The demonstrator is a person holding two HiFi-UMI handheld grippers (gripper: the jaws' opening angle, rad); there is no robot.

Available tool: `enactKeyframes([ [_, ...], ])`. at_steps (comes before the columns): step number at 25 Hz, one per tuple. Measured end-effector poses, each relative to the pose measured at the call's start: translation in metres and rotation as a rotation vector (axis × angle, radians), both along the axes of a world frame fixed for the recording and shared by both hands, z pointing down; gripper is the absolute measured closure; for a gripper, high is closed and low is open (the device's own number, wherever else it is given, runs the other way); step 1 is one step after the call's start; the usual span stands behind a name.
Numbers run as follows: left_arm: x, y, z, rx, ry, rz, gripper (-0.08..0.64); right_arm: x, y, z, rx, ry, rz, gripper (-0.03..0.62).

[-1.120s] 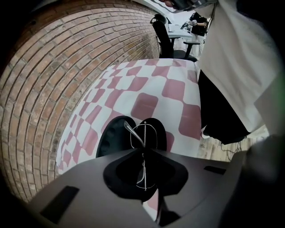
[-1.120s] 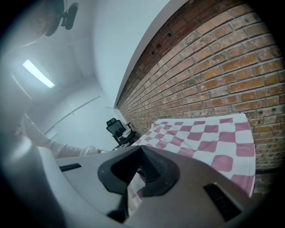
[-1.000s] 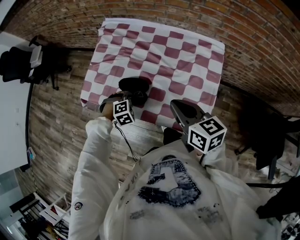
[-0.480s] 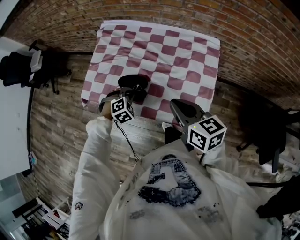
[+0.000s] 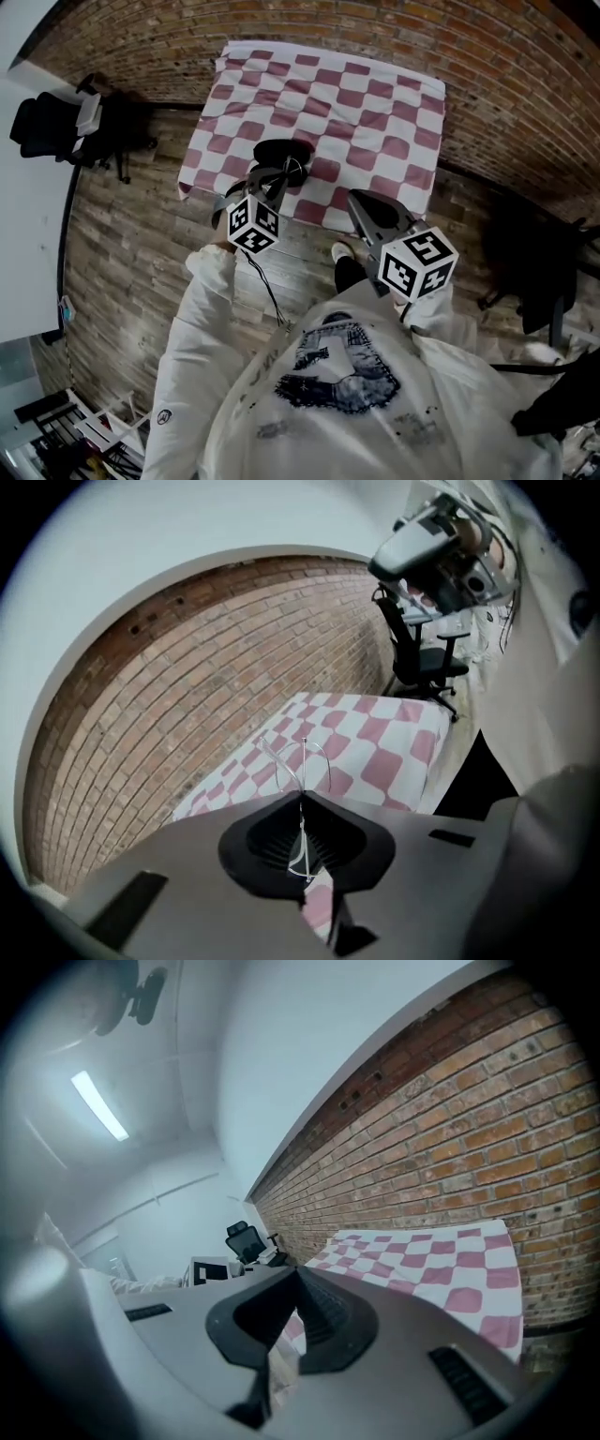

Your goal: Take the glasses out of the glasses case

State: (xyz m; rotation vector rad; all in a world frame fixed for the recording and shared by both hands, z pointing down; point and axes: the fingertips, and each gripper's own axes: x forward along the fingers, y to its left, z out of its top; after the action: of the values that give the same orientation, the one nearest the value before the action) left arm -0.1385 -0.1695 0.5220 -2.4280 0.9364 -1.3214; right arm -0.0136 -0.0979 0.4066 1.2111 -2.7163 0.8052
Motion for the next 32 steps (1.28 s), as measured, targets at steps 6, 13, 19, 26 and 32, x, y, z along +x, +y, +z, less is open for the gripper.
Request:
enactKeyframes([
  [6, 0.008, 0.045, -0.056, 0.074, 0.201, -0.085, 0.538, -0.009, 0.036, -0.013, 0.041, -0.002, -0.008, 0.578],
  [13, 0.006, 0.110, -0.118, 0.167, 0.406, -0.175, 0.538, -0.017, 0.080, -0.030, 0.097, 0.004, -0.010, 0.578],
  [19, -0.013, 0.162, -0.169, 0.233, 0.602, -0.295, 0.540, -0.023, 0.117, -0.049, 0.163, 0.011, -0.016, 0.578],
  [26, -0.033, 0.216, -0.204, 0.296, 0.694, -0.426, 0.540, -0.028, 0.149, -0.071, 0.224, 0.010, -0.024, 0.578],
  [32, -0.044, 0.247, -0.217, 0.329, 0.755, -0.478, 0.541, -0.036, 0.168, -0.083, 0.258, 0.007, -0.036, 0.578],
])
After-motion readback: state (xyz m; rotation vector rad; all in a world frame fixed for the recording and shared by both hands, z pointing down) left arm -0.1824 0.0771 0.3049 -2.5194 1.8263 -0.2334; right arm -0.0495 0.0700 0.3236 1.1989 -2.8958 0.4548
